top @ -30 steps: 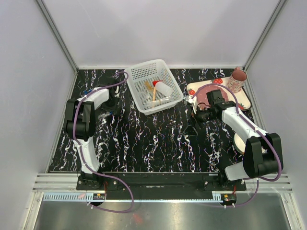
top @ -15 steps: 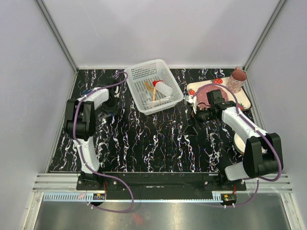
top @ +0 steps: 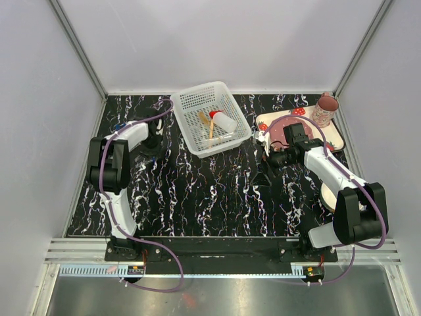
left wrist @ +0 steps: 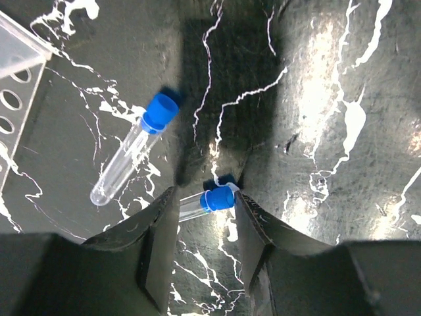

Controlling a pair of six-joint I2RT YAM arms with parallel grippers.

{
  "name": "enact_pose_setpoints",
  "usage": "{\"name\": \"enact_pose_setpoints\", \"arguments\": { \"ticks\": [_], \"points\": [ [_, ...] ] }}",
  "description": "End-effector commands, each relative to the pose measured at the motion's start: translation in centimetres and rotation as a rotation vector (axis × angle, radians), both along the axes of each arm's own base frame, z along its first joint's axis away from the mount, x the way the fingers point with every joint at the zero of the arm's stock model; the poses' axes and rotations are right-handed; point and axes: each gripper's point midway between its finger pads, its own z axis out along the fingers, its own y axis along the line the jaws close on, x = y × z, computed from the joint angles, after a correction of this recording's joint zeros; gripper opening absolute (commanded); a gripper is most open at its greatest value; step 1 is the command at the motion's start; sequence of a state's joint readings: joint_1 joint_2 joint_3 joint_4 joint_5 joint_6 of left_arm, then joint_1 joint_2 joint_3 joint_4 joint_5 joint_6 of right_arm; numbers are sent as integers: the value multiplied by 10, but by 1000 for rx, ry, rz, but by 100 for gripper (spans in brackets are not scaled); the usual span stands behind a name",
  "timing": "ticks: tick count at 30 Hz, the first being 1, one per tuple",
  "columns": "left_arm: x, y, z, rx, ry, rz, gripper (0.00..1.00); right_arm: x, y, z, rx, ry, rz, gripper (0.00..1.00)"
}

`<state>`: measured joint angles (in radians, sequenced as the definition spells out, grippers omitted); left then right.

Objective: Organize the chemistry lab equipment

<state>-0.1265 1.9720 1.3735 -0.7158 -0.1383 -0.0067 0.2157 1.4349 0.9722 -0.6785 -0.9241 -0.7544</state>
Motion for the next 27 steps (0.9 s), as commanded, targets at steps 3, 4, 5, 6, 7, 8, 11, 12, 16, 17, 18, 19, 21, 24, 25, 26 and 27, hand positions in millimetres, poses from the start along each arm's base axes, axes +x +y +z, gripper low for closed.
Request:
{"name": "enact_pose_setpoints", "arguments": {
  "ticks": [3,4,5,6,7,8,11,12,16,17,18,19,21,24,25,26,27],
  "points": [
    [-29,-8,-1,-61,71,44,42,10,1,14,3,-62,5,100],
    [-31,-9,-2,-65,76,49,42,10,1,14,2,-61,5,100],
    [-35,-8,-4,-64,84,54,42,10,1,15,3,-64,5,100],
    [-36,-9,-3,-67,82,57,42,10,1,14,1,-61,5,100],
    [-39,-9,-4,-66,87,57,43,11,1,15,2,-65,5,100],
    [-40,-8,-4,-66,90,59,43,10,1,14,1,-61,5,100],
    [-41,-7,-2,-62,86,53,45,11,0,14,3,-62,4,100],
    [-40,-7,0,-61,81,52,46,11,0,14,3,-62,4,100],
    [-39,-6,9,-54,60,39,49,11,0,13,-2,-61,2,100],
    [-39,-5,11,-51,57,38,50,11,0,13,-2,-59,3,100],
    [-39,-3,12,-44,54,41,51,10,1,13,1,-59,6,100],
    [-39,-3,13,-41,49,42,52,11,1,13,1,-59,5,100],
    [-37,-4,20,-46,22,49,54,11,0,12,-1,-57,4,100],
    [-33,-6,29,-69,-23,61,57,10,0,12,-2,-55,4,100],
    [-32,-7,31,-70,-30,61,57,10,0,11,-2,-55,4,100],
    [-31,-7,33,-72,-40,62,58,10,1,11,-2,-54,6,100],
    [-31,-6,36,-73,-47,63,59,11,0,11,-3,-55,4,100]
  ]
}}
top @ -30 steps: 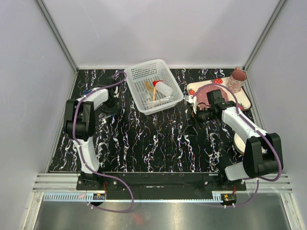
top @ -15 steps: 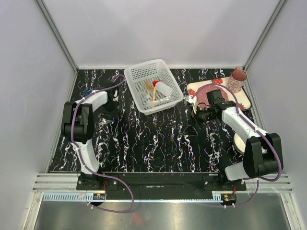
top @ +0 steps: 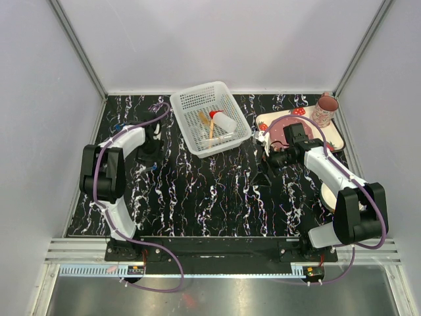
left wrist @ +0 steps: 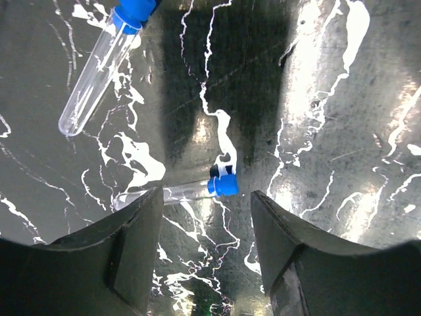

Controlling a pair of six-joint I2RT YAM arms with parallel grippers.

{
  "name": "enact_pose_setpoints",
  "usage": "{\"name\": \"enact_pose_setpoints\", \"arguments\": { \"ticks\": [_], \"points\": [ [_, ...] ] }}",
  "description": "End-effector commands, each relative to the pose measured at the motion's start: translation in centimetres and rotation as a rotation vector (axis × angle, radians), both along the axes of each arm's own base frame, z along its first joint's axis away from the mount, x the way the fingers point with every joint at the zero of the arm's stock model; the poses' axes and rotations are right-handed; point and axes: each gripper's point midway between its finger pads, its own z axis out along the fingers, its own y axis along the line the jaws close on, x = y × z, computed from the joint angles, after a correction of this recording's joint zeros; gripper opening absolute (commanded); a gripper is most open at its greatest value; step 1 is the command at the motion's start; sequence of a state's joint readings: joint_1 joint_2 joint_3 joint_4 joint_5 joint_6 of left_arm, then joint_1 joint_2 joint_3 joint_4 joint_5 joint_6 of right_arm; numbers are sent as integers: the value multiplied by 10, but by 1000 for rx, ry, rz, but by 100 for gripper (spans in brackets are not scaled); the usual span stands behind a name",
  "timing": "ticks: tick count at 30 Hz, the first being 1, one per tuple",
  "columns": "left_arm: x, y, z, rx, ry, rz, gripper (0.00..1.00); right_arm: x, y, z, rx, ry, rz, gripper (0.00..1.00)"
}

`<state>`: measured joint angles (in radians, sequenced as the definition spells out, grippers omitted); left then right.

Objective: Organize the chemistry lab equipment

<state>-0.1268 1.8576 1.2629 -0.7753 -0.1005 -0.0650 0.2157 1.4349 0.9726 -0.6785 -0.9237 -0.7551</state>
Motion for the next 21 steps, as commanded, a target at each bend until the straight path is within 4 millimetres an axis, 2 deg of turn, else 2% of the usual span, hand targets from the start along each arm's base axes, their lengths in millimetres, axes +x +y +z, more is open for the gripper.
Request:
{"name": "enact_pose_setpoints", "arguments": {
  "ticks": [1,11,20,21],
  "points": [
    [12,-2,27,-24,-104,17,60,10,0,11,-3,-54,4,100],
    [7,14,16,60,-64,-31,68,10,1,12,1,-52,6,100],
    [28,7,32,15,-135,-20,67,10,0,10,-5,-51,6,100],
    [31,7,33,12,-141,-19,65,10,0,10,-3,-50,6,100]
  ]
}}
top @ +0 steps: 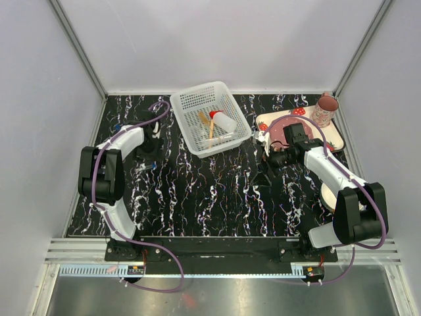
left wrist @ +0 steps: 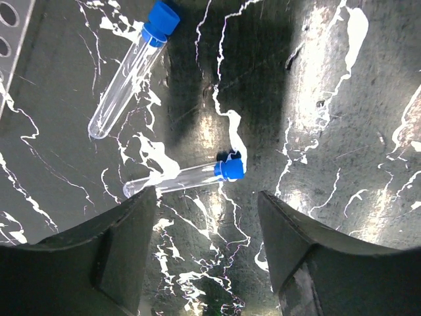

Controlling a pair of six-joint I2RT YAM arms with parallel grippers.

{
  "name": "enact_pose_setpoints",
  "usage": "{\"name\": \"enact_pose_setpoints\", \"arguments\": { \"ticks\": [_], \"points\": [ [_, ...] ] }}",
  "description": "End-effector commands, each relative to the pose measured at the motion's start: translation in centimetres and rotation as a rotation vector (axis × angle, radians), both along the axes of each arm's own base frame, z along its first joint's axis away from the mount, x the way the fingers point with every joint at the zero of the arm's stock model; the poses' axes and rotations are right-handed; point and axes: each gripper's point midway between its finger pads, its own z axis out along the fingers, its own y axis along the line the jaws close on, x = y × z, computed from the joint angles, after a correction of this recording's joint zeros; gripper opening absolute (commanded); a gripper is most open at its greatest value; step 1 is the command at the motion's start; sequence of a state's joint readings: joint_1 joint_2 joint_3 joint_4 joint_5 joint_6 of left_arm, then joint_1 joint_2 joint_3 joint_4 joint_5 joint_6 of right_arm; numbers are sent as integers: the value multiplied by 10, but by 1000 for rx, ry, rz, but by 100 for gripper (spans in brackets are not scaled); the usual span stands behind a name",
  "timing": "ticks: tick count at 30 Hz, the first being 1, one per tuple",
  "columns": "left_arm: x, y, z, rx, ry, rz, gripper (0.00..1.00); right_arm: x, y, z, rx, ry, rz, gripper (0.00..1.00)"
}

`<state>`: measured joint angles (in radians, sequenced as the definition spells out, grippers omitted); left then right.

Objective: Organize the chemistry lab equipment

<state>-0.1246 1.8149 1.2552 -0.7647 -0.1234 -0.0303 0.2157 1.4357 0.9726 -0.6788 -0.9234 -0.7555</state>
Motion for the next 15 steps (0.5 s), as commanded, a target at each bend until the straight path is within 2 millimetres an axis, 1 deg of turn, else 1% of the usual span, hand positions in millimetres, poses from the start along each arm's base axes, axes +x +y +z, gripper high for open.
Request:
{"name": "enact_pose_setpoints", "arguments": {
  "ticks": [1,5,8,9,11,12,15],
  "points": [
    [27,2,21,-16,-95,8,64,10,0,10,-3,-50,6,100],
    [33,8,24,-42,-108,32,58,10,0,11,-2,-49,7,100],
    [46,17,31,-25,-140,48,56,9,0,10,-1,-46,6,99],
    [53,19,33,-19,-156,52,54,10,0,10,-1,-46,6,100],
    [61,25,33,-1,-162,62,50,10,0,9,-4,-45,6,100],
    [68,27,33,13,-166,67,48,10,0,9,-5,-45,4,100],
    [81,35,35,58,-177,77,45,10,0,8,-7,-41,4,100]
  ]
}}
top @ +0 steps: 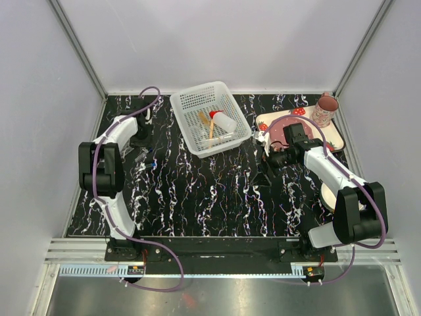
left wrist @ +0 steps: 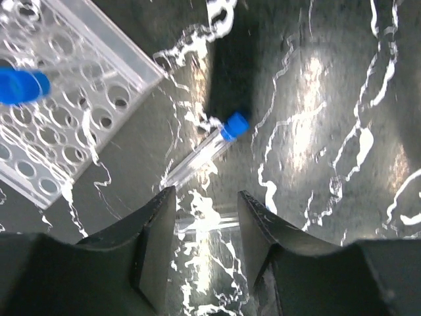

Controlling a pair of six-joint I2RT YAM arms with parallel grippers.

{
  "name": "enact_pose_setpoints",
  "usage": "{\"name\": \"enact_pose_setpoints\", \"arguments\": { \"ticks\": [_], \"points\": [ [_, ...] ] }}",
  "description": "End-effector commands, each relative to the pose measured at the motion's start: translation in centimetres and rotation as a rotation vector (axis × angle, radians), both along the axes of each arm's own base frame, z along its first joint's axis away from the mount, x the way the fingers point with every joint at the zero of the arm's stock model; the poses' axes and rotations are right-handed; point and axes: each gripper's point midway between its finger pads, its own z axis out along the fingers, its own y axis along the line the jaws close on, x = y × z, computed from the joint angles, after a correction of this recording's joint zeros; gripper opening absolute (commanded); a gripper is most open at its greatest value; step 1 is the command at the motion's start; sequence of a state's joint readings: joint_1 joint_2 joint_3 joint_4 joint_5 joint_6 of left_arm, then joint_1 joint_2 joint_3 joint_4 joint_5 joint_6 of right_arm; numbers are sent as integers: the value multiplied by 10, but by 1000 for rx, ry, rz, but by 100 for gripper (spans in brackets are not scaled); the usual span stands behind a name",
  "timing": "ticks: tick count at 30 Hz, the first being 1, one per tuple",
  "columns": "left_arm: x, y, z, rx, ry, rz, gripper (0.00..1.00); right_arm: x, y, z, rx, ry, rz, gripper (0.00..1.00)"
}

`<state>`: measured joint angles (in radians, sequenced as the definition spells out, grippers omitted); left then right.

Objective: Organize the chemistry lab equipment

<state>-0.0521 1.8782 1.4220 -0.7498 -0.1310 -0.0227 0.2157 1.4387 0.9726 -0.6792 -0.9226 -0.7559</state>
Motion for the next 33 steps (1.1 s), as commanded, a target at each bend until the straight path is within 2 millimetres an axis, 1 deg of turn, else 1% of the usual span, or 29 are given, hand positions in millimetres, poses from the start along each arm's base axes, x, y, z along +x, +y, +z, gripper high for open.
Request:
{"name": "enact_pose_setpoints", "arguments": {
  "ticks": [1,3,6,10,14,15,21,23,24,25,29,33],
  "points": [
    [29,14,4,78,-39,19,45,10,0,9,-6,-46,5,100],
    [33,17,4,95,-31,24,43,10,0,9,-6,-44,5,100],
    [34,21,-4,104,-10,32,43,11,0,8,-8,-42,4,100],
    [29,23,-16,102,21,35,43,10,0,8,-5,-39,5,100],
    [29,24,-29,92,51,36,43,11,0,7,-7,-37,5,100],
    [30,23,-30,88,52,36,41,11,0,7,-9,-39,4,100],
    [23,24,-42,39,94,44,40,10,0,8,-10,-39,3,100],
    [21,23,-44,17,98,49,36,11,0,8,-10,-40,4,100],
    [20,18,-47,-6,104,45,35,10,-1,7,-9,-36,2,100],
    [18,26,-48,-18,109,69,33,10,0,7,-9,-37,5,100],
    [12,20,-56,-61,122,67,27,10,0,8,-10,-40,4,100],
    [14,13,-55,-102,107,66,23,11,0,8,-10,-40,4,100]
  ]
}}
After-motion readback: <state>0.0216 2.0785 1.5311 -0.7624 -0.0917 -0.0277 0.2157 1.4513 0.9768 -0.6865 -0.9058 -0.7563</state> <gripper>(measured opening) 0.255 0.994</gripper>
